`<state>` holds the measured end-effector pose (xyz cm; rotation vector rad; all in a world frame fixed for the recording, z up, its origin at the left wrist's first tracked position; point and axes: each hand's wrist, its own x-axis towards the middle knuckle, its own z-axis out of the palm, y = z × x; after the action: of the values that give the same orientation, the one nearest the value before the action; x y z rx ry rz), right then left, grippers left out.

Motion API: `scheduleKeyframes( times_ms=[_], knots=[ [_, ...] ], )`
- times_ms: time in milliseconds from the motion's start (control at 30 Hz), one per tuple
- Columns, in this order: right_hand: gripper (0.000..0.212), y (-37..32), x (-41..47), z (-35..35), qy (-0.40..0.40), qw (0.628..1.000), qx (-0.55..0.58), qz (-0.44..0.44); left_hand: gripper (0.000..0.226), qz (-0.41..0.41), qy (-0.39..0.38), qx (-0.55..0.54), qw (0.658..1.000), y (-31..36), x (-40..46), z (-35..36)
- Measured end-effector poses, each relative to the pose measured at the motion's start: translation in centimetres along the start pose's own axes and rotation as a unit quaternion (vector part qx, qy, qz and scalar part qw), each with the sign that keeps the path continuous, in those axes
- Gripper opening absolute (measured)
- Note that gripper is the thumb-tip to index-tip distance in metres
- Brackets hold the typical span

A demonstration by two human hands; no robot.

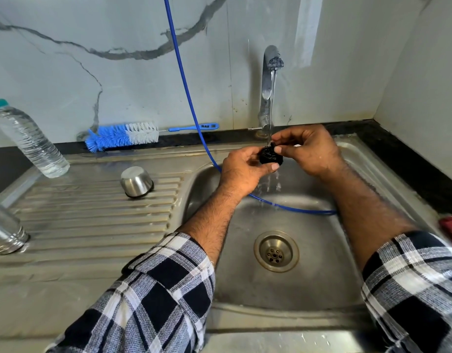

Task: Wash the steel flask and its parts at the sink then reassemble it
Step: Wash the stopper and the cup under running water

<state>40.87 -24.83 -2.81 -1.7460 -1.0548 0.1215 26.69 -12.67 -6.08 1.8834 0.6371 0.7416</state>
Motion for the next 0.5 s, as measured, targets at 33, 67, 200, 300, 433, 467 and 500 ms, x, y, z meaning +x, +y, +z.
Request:
scheduleKeyframes(
  times_ms=[33, 67, 200, 300, 433, 467, 500],
  knots=[
    [0.026, 0.00, 0.00, -0.02, 0.000, 1.000, -0.001, -0.001, 0.050, 0.000, 0.000, 0.000, 1.000, 0.04, -0.03, 0.02],
    [0.026, 0.02, 0.01, -0.03, -0.001, 1.000, -0.002, -0.002, 0.050, 0.000, -0.001, -0.001, 1.000, 0.07, -0.05, 0.01],
    [0.026, 0.13, 0.02, -0.04, -0.002, 1.000, 0.000, -0.001, 0.051, 0.002, -0.003, -0.001, 1.000, 0.16, -0.13, 0.04],
    [0.027, 0.21, 0.02, -0.06, -0.001, 1.000, 0.009, 0.001, 0.051, 0.002, -0.003, -0.002, 1.000, 0.06, -0.10, 0.03],
    [0.028, 0.17, -0.04, -0.18, 0.001, 1.000, 0.025, 0.000, 0.053, 0.006, -0.005, 0.000, 1.000, -0.06, 0.01, 0.03],
    [0.028, 0.19, -0.03, -0.18, 0.002, 1.000, 0.028, 0.002, 0.054, 0.006, -0.005, 0.001, 1.000, -0.09, 0.05, 0.07],
    [0.028, 0.15, -0.05, -0.17, 0.001, 1.000, 0.031, 0.002, 0.054, 0.006, -0.004, 0.003, 1.000, -0.08, 0.05, 0.08]
  ],
)
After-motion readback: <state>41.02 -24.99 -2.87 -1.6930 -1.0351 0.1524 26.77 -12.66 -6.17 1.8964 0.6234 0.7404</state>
